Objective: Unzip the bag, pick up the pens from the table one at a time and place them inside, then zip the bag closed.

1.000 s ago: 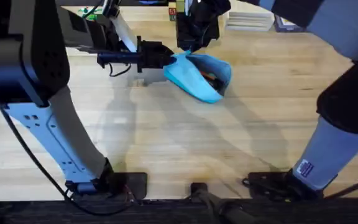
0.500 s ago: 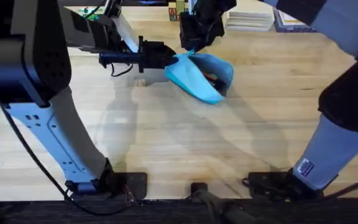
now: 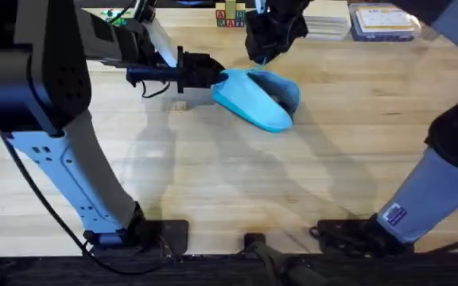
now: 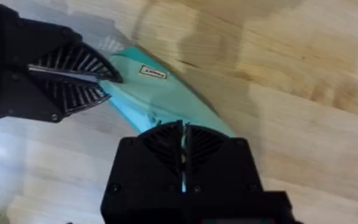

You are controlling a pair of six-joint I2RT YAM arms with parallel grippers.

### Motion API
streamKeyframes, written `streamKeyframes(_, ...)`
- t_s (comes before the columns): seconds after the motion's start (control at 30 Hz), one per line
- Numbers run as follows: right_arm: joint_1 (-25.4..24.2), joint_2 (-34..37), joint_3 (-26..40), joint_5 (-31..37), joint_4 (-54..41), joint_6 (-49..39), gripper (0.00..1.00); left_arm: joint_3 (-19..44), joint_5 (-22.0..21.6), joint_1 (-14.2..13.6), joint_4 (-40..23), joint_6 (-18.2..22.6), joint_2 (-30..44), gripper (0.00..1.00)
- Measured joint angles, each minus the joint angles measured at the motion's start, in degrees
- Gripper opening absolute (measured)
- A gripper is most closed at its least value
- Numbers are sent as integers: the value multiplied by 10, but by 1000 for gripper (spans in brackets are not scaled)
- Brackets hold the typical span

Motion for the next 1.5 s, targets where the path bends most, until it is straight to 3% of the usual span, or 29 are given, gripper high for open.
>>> streamKeyframes(0.63, -22, 0, 0, 54, -57, -21, 33, 0, -10, 3, -3, 0, 0, 43)
streamKeyframes(1.2, -57, -2, 0, 59, -107, 0, 34, 0, -10, 3, -3, 0, 0, 43)
streamKeyframes(1.5, -56, -66, 1, 59, -130, 18, 34, 0, -10, 3, -3, 0, 0, 43)
